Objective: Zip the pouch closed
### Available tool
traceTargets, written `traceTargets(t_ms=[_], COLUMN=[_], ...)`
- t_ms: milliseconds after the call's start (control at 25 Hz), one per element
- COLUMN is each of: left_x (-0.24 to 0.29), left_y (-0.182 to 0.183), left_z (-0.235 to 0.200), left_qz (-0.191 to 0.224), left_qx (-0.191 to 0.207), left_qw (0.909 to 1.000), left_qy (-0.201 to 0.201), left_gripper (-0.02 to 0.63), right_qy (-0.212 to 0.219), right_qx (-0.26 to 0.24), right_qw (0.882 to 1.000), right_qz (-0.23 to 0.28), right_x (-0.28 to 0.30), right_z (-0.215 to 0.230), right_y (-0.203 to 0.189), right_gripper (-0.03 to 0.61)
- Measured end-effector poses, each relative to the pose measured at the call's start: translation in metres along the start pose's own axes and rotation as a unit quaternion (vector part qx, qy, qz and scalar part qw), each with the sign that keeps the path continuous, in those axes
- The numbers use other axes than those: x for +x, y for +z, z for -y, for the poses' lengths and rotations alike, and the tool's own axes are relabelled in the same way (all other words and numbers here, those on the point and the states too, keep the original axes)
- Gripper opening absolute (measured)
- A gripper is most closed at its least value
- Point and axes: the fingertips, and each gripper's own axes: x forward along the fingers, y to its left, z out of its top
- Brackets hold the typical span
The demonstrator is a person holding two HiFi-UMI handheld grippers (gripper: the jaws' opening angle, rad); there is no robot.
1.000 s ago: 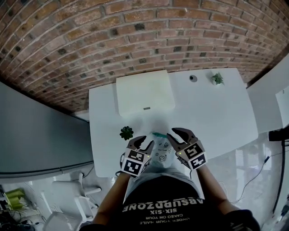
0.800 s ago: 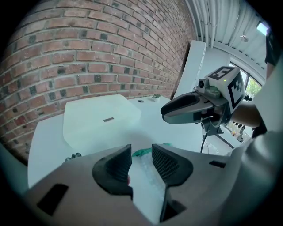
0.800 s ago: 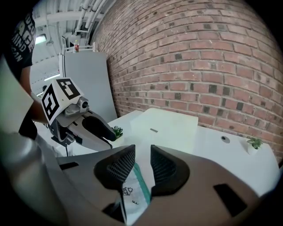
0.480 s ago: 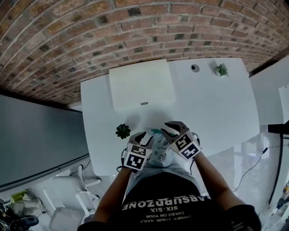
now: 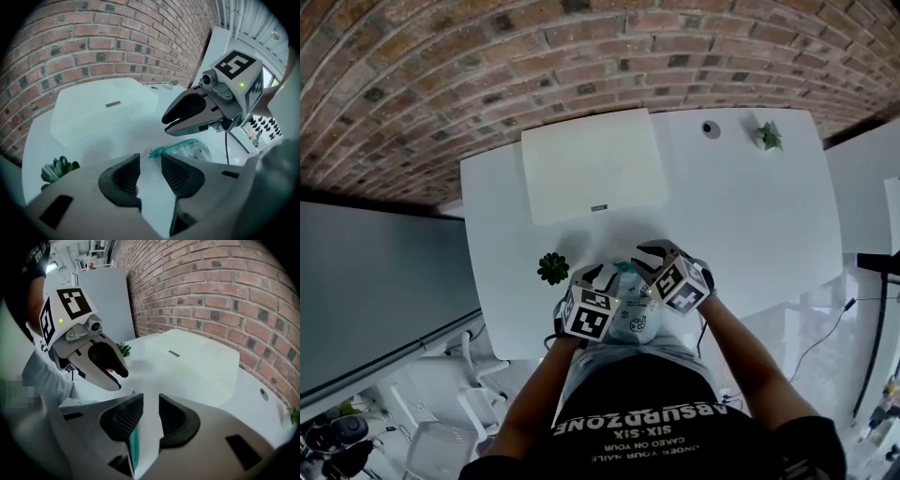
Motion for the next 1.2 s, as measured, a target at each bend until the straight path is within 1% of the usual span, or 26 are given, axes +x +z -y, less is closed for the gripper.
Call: traceTargets(t_ms=[200,440,600,880,1200], left_x=[0.012,0.022,0.027,0.033,0.036], left_y=[-0.004,-0.01,-0.011,-0.016,-0.019], left_z=[-0.005,-0.006,-0.006,-0.006,-0.009], left_qz=[-0.02,-0.046,-0.052,-0.075,-0.092], left_qx=[0.006,0.013,0.013,0.024,0.071], left_qw=[0.9998,0.9988,0.9985,0.9968,0.9932], left_qy=[0.004,-0.002,-0.005,-0.012,0.002], left_gripper=[0.132,0.13,0.129,0.115,0.066], right_qy=[0.013,0.042,0.052,0.068,0.101], right_qx=[-0.048,-0.098,-0.145,-0.205,-0.266], right_qw=[0.998,0.993,0.985,0.972,0.953], right_qz=[-0.028,-0.055,-0.075,-0.087,-0.103], right_x=[0.014,0.027,0.035,0.042,0.048], right_z=[-0.001,-0.009,-0.014,-0.021,-0.027], right_y=[-0.007,-0.014,-0.02,-0.022,-0.025], right_gripper=[0.095,0.097,0.101,0.1,0.082])
